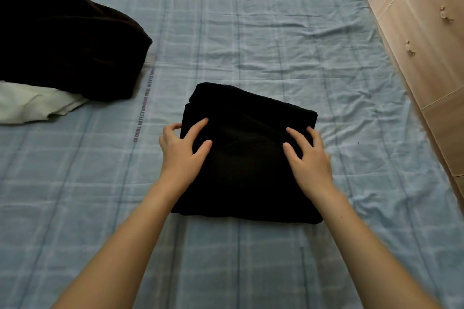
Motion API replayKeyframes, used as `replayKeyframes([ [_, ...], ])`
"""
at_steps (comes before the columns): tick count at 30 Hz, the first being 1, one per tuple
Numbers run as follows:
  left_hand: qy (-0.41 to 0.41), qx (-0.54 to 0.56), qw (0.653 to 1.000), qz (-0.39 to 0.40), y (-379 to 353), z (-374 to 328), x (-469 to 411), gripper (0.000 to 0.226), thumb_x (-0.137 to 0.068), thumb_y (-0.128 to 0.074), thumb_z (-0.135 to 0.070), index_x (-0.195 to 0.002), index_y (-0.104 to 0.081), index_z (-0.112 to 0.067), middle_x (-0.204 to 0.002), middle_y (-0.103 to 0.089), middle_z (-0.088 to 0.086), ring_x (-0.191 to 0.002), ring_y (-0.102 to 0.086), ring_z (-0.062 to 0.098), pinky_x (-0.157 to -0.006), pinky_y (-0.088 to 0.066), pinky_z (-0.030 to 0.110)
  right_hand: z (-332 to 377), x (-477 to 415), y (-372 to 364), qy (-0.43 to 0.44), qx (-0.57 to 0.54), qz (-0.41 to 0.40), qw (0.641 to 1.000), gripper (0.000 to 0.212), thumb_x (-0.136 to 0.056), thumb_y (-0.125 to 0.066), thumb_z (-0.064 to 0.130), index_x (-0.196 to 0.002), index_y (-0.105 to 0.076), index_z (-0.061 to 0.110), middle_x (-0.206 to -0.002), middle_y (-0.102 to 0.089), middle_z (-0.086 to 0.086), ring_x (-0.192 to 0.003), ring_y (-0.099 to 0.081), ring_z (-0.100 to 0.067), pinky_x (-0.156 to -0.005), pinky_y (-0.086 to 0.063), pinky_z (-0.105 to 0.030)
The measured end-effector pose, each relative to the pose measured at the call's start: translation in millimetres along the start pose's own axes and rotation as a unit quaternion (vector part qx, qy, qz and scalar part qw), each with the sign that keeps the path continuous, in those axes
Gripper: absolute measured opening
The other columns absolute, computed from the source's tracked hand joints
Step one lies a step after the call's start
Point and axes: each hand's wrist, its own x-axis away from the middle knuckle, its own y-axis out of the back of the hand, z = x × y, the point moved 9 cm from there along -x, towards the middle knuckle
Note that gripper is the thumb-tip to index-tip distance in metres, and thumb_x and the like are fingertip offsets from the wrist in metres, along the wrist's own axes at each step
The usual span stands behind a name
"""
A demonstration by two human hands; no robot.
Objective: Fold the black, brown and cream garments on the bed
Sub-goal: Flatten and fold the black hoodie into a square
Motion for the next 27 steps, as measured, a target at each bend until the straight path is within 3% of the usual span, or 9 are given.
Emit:
replayKeyframes([
  [3, 0.022, 0.049, 0.998, 0.022, -0.5, 0.2, 8.0, 0.055, -0.089, -0.06, -0.045, -0.136, -0.036, -0.06, -0.128, -0.028, -0.006, -0.097, -0.042, -0.009, -0.08, -0.029, 0.004, 3.7, 6.1, 7.0, 0.024, 0.007, -0.017, 1.0, 0.044, -0.096, -0.054, 0.047, -0.139, -0.051, 0.042, -0.158, -0.029, 0.003, -0.137, -0.036, -0.031, -0.11, -0.029, -0.033],
  [6, 0.031, 0.1, 0.994, 0.025, 8.5, -1.4, 8.8, 0.059, -0.084, -0.065, -0.045, -0.133, -0.038, -0.063, -0.121, -0.036, -0.01, -0.099, -0.047, -0.011, -0.074, -0.032, 0.002, 5.0, 14.3, 23.6, 0.032, -0.075, -0.064, 0.995, 0.042, -0.088, -0.07, 0.037, -0.129, -0.064, 0.028, -0.143, -0.046, 0.003, -0.13, -0.043, -0.009, -0.101, -0.025, -0.001],
  [8, 0.023, 0.122, 0.992, 0.007, 18.2, -2.1, 12.2, 0.059, -0.076, -0.062, -0.053, -0.129, -0.041, -0.066, -0.113, -0.039, -0.019, -0.1, -0.048, -0.014, -0.073, -0.036, -0.001, 7.3, 28.2, 38.7, 0.06, -0.099, -0.115, 0.987, 0.04, -0.083, -0.076, 0.037, -0.122, -0.068, 0.029, -0.131, -0.051, 0.007, -0.118, -0.044, 0.003, -0.091, -0.023, 0.008],
  [11, 0.006, 0.051, 0.998, 0.025, 11.5, 4.7, 23.6, 0.059, -0.081, -0.053, -0.057, -0.137, -0.035, -0.061, -0.109, -0.036, -0.021, -0.092, -0.049, -0.015, -0.068, -0.038, 0.003, 4.8, 44.0, 32.3, 0.086, -0.063, -0.118, 0.987, 0.04, -0.085, -0.073, 0.04, -0.123, -0.067, 0.029, -0.131, -0.049, 0.004, -0.122, -0.045, -0.006, -0.102, -0.028, -0.007],
  [15, 0.069, -0.077, 0.989, 0.109, -10.2, 19.3, 23.0, 0.053, -0.095, -0.042, -0.051, -0.145, -0.025, -0.055, -0.126, -0.029, -0.004, -0.092, -0.055, 0.012, -0.072, -0.041, 0.023, -10.5, 40.2, 2.4, 0.005, -0.034, -0.02, 0.999, 0.037, -0.096, -0.058, 0.033, -0.133, -0.061, 0.026, -0.144, -0.043, -0.004, -0.132, -0.039, -0.031, -0.11, -0.032, -0.036],
  [19, -0.08, -0.331, 0.94, -0.026, 0.5, -39.4, 21.2, 0.054, -0.093, -0.044, -0.038, -0.143, -0.044, -0.018, -0.149, -0.031, 0.018, -0.129, -0.035, 0.04, -0.102, -0.035, 0.052, 26.1, 37.3, 18.8, 0.077, 0.168, -0.1, 0.978, 0.05, -0.096, -0.045, 0.046, -0.142, -0.052, 0.029, -0.154, -0.039, -0.008, -0.143, -0.024, -0.041, -0.113, -0.023, -0.056],
  [22, -0.175, -0.359, 0.917, 0.009, -24.4, -65.7, 23.8, 0.066, -0.096, -0.024, -0.049, -0.152, -0.029, -0.013, -0.162, -0.017, 0.012, -0.149, -0.011, 0.034, -0.117, -0.011, 0.055, 54.1, 32.4, -8.4, 0.151, 0.209, -0.033, 0.966, 0.06, -0.094, -0.022, 0.06, -0.151, -0.03, 0.044, -0.163, -0.023, 0.0, -0.151, -0.005, -0.036, -0.118, -0.004, -0.059],
  [24, -0.119, -0.378, 0.915, 0.071, -37.1, -40.2, 13.5, 0.07, -0.096, -0.011, -0.056, -0.156, -0.014, -0.021, -0.165, -0.002, 0.004, -0.151, 0.005, 0.028, -0.118, -0.001, 0.056, 42.3, 22.7, -37.3, 0.13, 0.234, 0.055, 0.962, 0.059, -0.093, -0.011, 0.066, -0.151, -0.012, 0.054, -0.166, -0.008, 0.006, -0.152, 0.011, -0.03, -0.117, 0.005, -0.06],
  [27, -0.051, -0.351, 0.927, 0.124, -52.8, -2.8, 6.1, 0.073, -0.094, -0.012, -0.061, -0.156, -0.003, -0.025, -0.164, 0.01, -0.001, -0.149, 0.015, 0.025, -0.118, -0.003, 0.058, 20.3, 12.0, -58.7, 0.109, 0.231, 0.082, 0.963, 0.056, -0.095, -0.011, 0.067, -0.15, -0.004, 0.058, -0.166, -0.001, 0.008, -0.151, 0.016, -0.028, -0.117, 0.006, -0.061],
])
